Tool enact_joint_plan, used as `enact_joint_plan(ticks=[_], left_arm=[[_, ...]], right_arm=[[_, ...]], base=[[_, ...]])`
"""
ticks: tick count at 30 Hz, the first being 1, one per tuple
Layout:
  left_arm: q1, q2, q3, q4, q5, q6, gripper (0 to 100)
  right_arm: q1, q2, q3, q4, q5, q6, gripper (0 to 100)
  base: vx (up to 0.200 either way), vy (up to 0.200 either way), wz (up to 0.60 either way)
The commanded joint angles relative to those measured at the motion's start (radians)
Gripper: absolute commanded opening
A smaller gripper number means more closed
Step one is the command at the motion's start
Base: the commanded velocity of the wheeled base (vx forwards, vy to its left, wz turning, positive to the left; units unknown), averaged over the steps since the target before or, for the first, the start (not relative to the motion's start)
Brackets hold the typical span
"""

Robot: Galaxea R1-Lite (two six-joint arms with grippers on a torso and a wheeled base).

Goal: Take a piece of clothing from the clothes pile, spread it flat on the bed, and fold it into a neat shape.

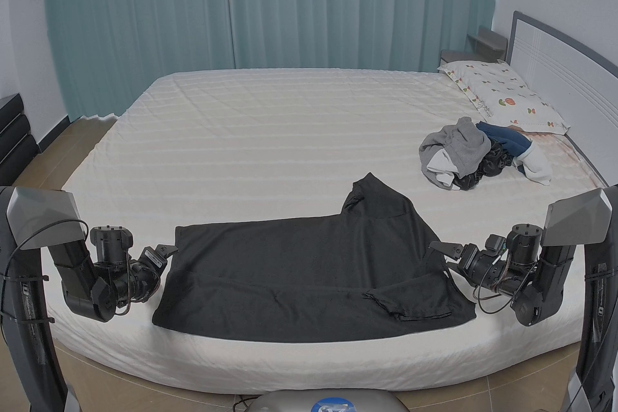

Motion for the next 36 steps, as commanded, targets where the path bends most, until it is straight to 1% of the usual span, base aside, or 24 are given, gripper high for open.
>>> enact_joint_plan(ticks=[1,6,11,13,18,29,30,36], left_arm=[[0.0,0.003,0.004,-0.002,0.001,0.002,100],[0.0,0.005,0.004,-0.003,0.002,0.004,100],[-0.002,0.005,0.004,-0.002,0.002,0.004,100],[-0.002,0.005,0.004,-0.002,0.002,0.004,100],[-0.003,0.005,0.005,-0.002,0.002,0.004,100],[-0.003,0.005,0.005,-0.003,0.002,0.005,100],[-0.003,0.005,0.005,-0.003,0.002,0.005,100],[-0.003,0.005,0.005,-0.003,0.002,0.005,100]], right_arm=[[0.014,0.042,-0.001,0.002,0.001,-0.053,100],[0.012,0.073,-0.012,0.002,-0.001,-0.113,100],[0.012,0.09,-0.033,0.0,-0.002,-0.13,100],[0.008,0.111,-0.066,0.002,-0.022,-0.131,100],[0.006,0.12,-0.066,0.002,-0.024,-0.134,100],[0.003,0.148,-0.043,0.002,-0.024,-0.217,100],[0.001,0.15,-0.043,0.002,-0.024,-0.223,0],[-0.002,0.15,-0.029,0.0,-0.024,-0.232,0]], base=[[0.0,0.0,0.0],[0.0,0.0,0.0],[0.0,0.0,0.0],[0.0,0.0,0.0],[0.0,0.0,0.0],[0.0,0.0,0.0],[0.0,0.0,0.0],[0.0,0.0,0.0]])
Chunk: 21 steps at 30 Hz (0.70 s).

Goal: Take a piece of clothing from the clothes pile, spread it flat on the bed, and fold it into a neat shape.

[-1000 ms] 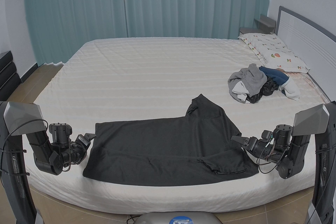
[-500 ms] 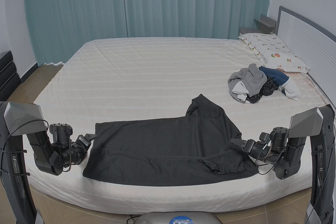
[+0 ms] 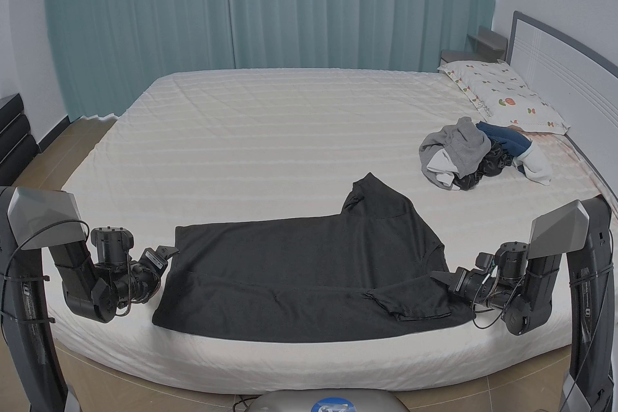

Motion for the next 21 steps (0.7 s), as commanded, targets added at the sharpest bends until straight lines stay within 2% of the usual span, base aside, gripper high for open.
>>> enact_joint_plan(ticks=[1,9,14,21], left_arm=[[0.0,0.003,0.0,-0.001,0.0,0.0,100],[0.0,0.003,-0.001,-0.001,0.0,0.0,100],[0.0,0.003,-0.001,-0.001,0.0,0.0,100],[0.0,0.003,-0.001,-0.001,0.0,0.0,100]], right_arm=[[-0.002,0.007,0.005,0.0,0.001,0.0,0],[-0.009,-0.011,-0.017,-0.011,-0.03,0.011,0],[-0.012,-0.025,-0.063,-0.011,-0.082,0.051,0],[-0.003,-0.016,-0.063,-0.011,-0.084,0.06,0]], base=[[0.0,0.0,0.0],[0.0,0.0,0.0],[0.0,0.0,0.0],[0.0,0.0,0.0]])
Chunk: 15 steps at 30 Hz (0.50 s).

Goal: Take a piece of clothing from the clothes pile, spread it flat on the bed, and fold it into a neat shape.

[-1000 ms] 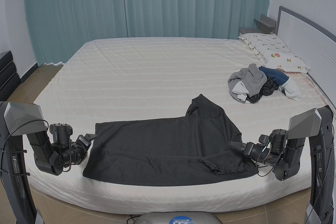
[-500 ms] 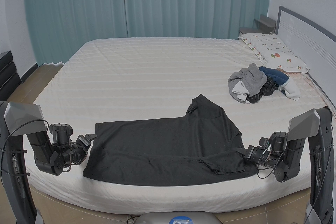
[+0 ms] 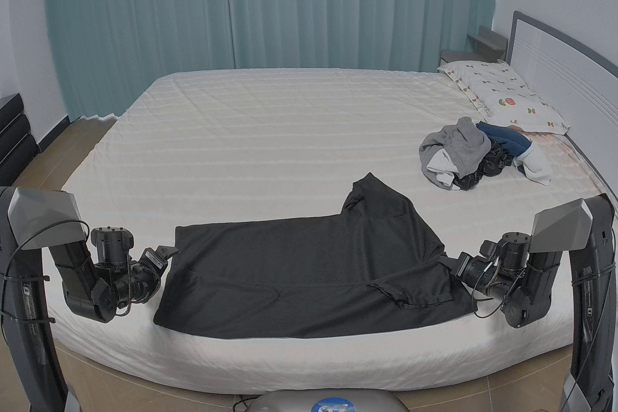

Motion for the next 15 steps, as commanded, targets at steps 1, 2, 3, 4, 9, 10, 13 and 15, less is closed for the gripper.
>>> enact_joint_plan(ticks=[1,2,3,4,9,10,13,15], left_arm=[[0.001,0.001,0.0,0.0,0.001,0.0,100],[0.0,0.001,0.0,0.0,0.0,0.0,100],[0.0,0.001,-0.001,0.0,0.001,0.0,100],[0.0,0.001,-0.005,0.0,0.0,-0.002,100],[0.003,-0.009,-0.02,0.0,-0.002,-0.004,100],[0.003,-0.022,-0.014,0.0,-0.005,-0.004,100],[-0.022,-0.043,-0.012,0.0,-0.026,0.0,100],[-0.035,-0.04,-0.02,-0.002,-0.029,0.003,100]], right_arm=[[0.004,0.002,-0.001,-0.009,0.0,0.0,0],[0.004,0.002,-0.001,-0.009,0.0,-0.002,0],[0.006,0.004,0.001,-0.009,0.0,-0.002,0],[0.006,0.005,0.001,-0.009,0.0,-0.002,0],[0.006,0.005,0.002,-0.009,0.002,-0.002,0],[0.007,0.007,0.004,-0.009,0.003,-0.002,0],[0.007,0.005,0.006,-0.009,0.006,0.002,0],[0.007,0.005,0.006,-0.009,0.006,0.003,0]], base=[[0.0,0.0,0.0],[0.0,0.0,0.0],[0.0,0.0,0.0],[0.0,0.0,0.0],[0.0,0.0,0.0],[0.0,0.0,0.0],[0.0,0.0,0.0],[0.0,0.0,0.0]])
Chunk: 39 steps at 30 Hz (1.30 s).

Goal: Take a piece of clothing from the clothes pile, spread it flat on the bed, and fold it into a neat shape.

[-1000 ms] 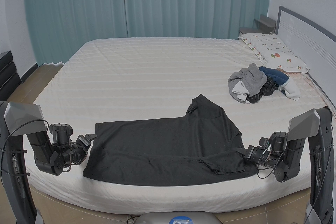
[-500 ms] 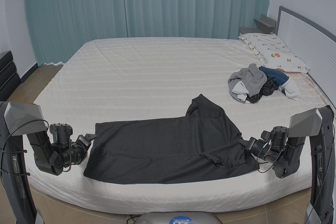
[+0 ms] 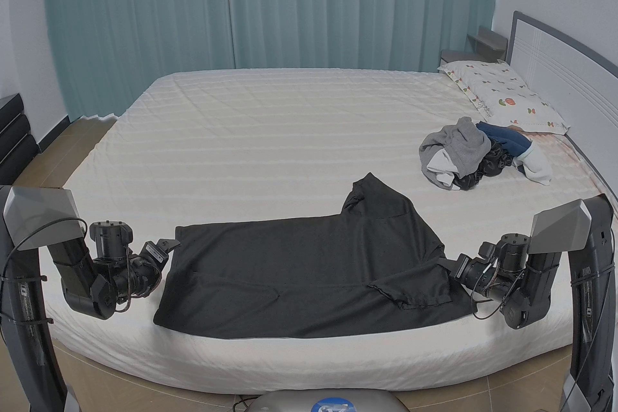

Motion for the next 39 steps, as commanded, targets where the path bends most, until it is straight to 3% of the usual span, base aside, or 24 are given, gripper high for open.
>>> enact_joint_plan(ticks=[1,8,14,39], left_arm=[[-0.025,-0.016,-0.006,-0.002,-0.006,0.003,100],[-0.051,0.022,-0.009,-0.072,-0.007,0.015,100],[-0.071,0.071,-0.003,-0.081,0.009,0.127,100],[-0.089,0.128,-0.01,-0.137,0.081,0.184,100]], right_arm=[[0.001,0.001,0.003,-0.009,0.001,0.001,0],[0.002,0.002,0.004,-0.009,0.003,0.002,0],[0.001,0.001,0.004,-0.007,0.004,0.004,0],[0.004,0.002,0.004,-0.007,0.006,0.004,0]], base=[[0.0,0.0,0.0],[0.0,0.0,0.0],[0.0,0.0,0.0],[0.0,0.0,0.0]])
